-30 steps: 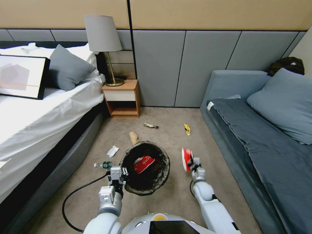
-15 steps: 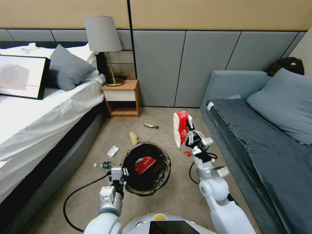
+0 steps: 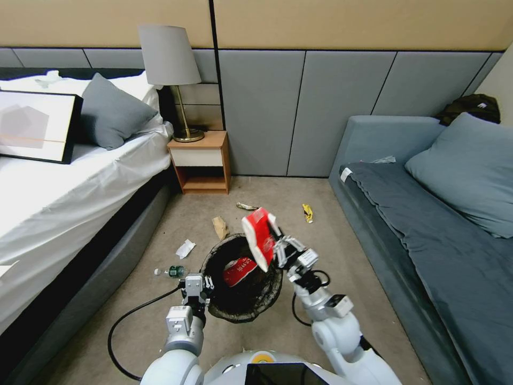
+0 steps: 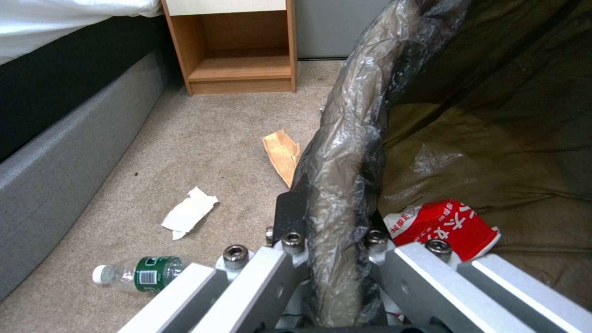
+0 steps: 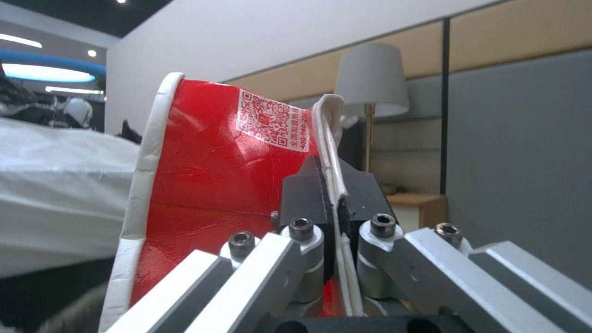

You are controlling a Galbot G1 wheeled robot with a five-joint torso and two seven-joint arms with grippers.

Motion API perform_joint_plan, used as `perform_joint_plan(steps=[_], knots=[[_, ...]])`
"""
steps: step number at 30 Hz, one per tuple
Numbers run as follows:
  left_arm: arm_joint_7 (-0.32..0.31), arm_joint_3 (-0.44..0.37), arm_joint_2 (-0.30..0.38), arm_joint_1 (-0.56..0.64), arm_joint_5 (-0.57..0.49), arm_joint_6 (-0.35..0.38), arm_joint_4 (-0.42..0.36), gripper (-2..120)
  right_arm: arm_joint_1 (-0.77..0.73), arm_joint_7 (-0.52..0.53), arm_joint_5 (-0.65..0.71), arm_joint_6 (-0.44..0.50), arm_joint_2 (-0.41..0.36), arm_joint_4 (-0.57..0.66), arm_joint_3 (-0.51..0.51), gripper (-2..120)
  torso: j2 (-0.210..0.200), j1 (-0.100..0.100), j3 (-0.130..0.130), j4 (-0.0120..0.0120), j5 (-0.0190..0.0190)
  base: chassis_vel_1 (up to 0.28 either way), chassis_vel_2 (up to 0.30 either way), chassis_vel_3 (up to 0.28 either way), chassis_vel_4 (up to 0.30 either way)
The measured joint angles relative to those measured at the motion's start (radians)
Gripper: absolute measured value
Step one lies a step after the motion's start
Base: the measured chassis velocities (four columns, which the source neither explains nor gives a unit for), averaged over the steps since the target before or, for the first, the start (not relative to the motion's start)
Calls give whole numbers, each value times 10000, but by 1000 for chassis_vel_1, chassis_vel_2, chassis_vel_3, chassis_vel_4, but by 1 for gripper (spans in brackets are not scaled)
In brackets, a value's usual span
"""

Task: Pick up the trash bin, then pick up the garbage from the floor and place it into the trash bin.

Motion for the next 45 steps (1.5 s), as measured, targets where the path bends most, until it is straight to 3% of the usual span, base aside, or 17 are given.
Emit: perform_joint_plan(steps=[9, 23, 25, 29, 31, 35, 38, 45], knots=[[2, 64, -30, -22, 66, -2, 34, 0, 288, 111, -93, 2, 305, -987, -168, 0, 0, 0, 0, 0, 0, 0, 0, 0, 0], [10, 164, -46, -95, 58, -2, 93, 0, 255, 121, -456, -18, 385, -1345, -310, 2, 0, 0, 0, -1, 0, 0, 0, 0, 0], [10, 176, -47, -97, 58, -2, 94, 0, 266, 119, -502, -29, 384, -1375, -348, 13, 0, 0, 0, -1, 0, 0, 0, 0, 0], [11, 187, -50, -97, 57, -2, 95, 0, 271, 119, -548, -34, 385, -1385, -392, 22, 0, 1, 0, -1, 0, 0, 0, 0, 0], [16, 193, -52, -100, 57, -2, 102, 0, 266, 119, -579, -37, 380, -1389, -454, 34, 0, 0, 0, -1, 0, 0, 0, 0, 0], [21, 204, -53, -104, 56, -2, 106, 0, 284, 119, -589, -51, 351, -1400, -475, 44, 0, 0, 0, -1, 0, 0, 0, 0, 0], [22, 198, -46, -116, 57, -2, 118, 0, 271, 124, -601, -53, 306, -1412, -479, 59, 0, 0, 0, 0, 0, 0, 0, 0, 0], [21, 199, -32, -125, 57, -4, 128, 0, 198, 134, -645, -51, 259, -1358, -518, 83, -1, 0, 0, -1, 0, 0, 0, 0, 0]])
